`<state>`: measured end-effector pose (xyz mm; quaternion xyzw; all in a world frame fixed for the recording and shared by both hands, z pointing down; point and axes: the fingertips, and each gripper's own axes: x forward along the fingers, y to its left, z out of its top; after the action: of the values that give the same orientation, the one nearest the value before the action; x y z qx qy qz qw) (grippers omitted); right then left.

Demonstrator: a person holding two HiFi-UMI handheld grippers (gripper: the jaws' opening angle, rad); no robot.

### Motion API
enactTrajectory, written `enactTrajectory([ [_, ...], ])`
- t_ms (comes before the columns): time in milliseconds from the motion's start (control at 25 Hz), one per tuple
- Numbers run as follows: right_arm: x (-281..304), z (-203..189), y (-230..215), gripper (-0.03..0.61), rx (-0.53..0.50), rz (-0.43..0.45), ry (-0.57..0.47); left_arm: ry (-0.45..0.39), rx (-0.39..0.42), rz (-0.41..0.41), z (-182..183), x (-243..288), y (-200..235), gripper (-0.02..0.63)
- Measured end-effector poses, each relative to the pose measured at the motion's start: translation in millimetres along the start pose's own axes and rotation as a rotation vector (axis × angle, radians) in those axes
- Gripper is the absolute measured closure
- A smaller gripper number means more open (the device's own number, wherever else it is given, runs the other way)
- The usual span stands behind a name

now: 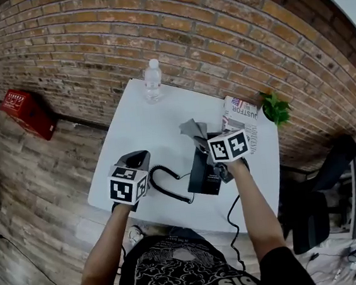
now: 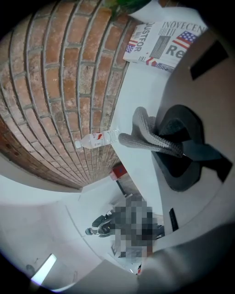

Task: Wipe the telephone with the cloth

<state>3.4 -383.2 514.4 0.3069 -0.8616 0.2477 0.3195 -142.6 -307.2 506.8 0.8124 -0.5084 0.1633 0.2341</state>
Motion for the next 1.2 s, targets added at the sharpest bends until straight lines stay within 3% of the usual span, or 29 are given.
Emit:
enactTrajectory([
  [600, -79, 45, 53, 0.568, 0.013, -0.173, -0.361, -0.072, 0.096, -0.049, 34, -31, 0, 0.607],
  [1200, -150, 13, 120, 0.568, 0.107, -0.365, -0.607, -0.114, 0.177, -0.129, 38, -75, -6, 0.607],
])
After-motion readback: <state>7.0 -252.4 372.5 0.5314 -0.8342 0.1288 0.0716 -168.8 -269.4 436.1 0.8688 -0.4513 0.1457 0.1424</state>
